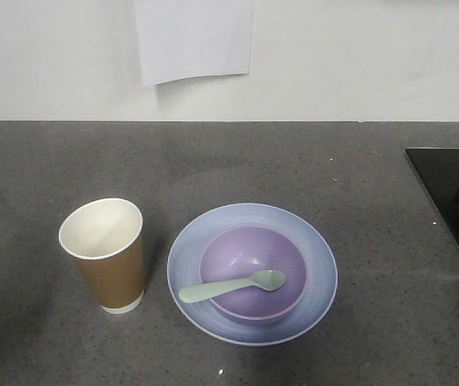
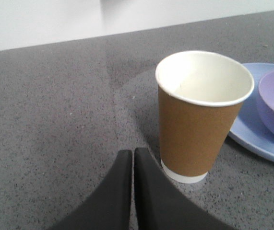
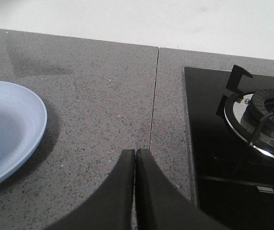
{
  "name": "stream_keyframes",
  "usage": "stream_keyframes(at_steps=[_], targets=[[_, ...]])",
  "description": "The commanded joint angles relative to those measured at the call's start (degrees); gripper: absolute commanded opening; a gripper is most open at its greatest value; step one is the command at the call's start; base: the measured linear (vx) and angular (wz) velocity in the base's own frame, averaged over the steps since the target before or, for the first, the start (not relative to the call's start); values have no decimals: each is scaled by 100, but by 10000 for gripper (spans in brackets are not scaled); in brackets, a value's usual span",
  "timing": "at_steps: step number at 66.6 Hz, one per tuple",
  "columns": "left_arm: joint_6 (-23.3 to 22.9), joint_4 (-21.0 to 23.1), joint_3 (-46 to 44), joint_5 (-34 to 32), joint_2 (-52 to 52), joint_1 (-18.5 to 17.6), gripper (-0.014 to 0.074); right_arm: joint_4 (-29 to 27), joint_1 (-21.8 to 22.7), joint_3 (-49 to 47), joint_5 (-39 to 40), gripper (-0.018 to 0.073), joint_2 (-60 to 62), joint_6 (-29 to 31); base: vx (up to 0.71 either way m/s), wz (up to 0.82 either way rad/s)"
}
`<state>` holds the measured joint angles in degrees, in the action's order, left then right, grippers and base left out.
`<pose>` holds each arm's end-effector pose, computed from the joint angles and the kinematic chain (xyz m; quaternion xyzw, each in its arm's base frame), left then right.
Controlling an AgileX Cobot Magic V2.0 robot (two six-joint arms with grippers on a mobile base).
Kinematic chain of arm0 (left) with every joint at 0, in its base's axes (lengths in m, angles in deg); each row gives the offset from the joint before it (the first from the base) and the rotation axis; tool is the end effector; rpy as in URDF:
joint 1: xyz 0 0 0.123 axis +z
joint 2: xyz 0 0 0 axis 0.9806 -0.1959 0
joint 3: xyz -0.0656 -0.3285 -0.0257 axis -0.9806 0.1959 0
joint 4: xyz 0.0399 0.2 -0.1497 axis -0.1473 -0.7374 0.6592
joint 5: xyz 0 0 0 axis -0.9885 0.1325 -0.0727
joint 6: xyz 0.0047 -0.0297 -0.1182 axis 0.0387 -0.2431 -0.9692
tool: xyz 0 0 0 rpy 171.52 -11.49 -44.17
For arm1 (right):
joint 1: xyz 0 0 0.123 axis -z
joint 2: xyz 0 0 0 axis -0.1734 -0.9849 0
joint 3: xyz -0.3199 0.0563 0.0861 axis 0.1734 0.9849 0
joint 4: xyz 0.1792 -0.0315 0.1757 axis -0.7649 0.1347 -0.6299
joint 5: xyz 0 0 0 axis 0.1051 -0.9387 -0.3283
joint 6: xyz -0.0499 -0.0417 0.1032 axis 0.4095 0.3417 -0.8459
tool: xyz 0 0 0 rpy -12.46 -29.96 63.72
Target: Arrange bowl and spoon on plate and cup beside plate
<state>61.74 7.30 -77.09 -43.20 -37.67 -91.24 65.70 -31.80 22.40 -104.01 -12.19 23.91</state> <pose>0.0817 -0.0272 0.2787 0.0851 0.8166 -0.1092 0.5603 0.0699 -0.0141 0.2800 -0.0744 0.8039 -0.0321 0.5892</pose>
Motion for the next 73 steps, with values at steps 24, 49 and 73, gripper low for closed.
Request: stream_keyframes(at_steps=[24, 49, 73], targets=[[-60, 137, -140, -506, -22, -10, -7, 213, 28, -153, 259, -6, -39, 14, 0, 0], [-42, 131, -139, -506, -22, -10, -7, 213, 28, -153, 259, -6, -39, 14, 0, 0], [-161, -456, 1150, -2395, 236, 199, -7, 213, 28, -153, 251, -6, -39, 14, 0, 0]])
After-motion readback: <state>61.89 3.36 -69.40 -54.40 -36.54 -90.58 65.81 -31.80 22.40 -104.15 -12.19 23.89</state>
